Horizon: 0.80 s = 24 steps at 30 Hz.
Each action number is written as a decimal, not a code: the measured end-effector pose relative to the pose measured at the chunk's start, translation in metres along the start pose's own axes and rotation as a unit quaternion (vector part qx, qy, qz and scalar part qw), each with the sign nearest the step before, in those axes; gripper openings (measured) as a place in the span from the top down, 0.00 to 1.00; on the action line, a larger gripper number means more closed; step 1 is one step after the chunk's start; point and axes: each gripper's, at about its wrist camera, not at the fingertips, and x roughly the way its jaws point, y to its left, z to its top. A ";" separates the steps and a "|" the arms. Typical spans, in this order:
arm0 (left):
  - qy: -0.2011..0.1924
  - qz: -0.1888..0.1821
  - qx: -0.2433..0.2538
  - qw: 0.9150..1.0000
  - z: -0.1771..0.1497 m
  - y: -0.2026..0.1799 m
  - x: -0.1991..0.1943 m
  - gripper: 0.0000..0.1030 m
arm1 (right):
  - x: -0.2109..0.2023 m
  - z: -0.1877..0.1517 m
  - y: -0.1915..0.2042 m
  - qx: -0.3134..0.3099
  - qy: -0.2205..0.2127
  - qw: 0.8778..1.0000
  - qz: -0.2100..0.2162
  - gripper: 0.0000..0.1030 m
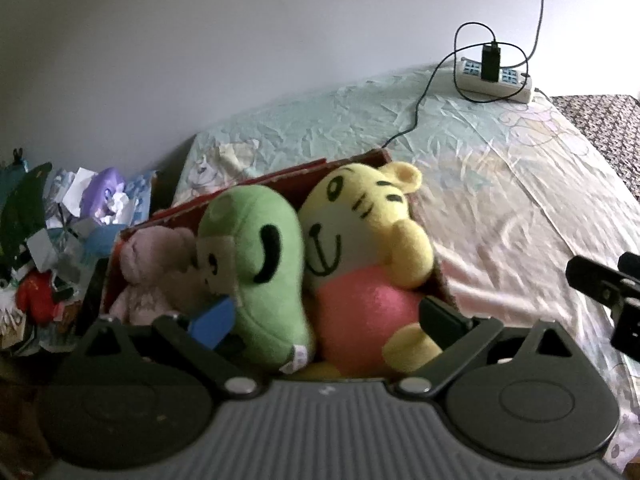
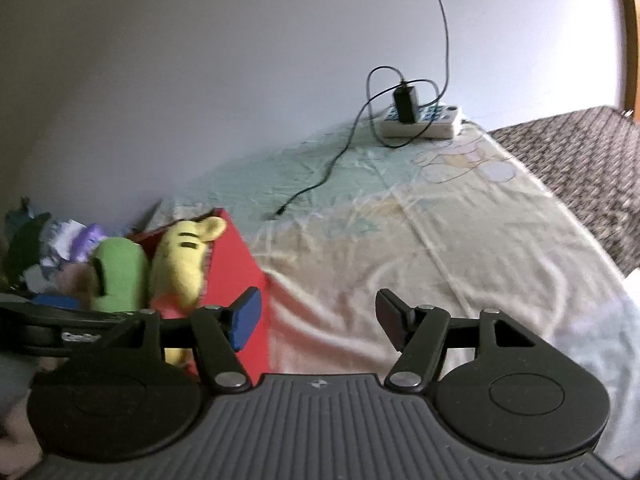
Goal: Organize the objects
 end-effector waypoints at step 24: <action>0.017 -0.026 0.026 0.999 0.015 -0.062 -0.005 0.07 | 0.000 0.013 -0.049 0.015 0.031 0.994 -0.101 0.23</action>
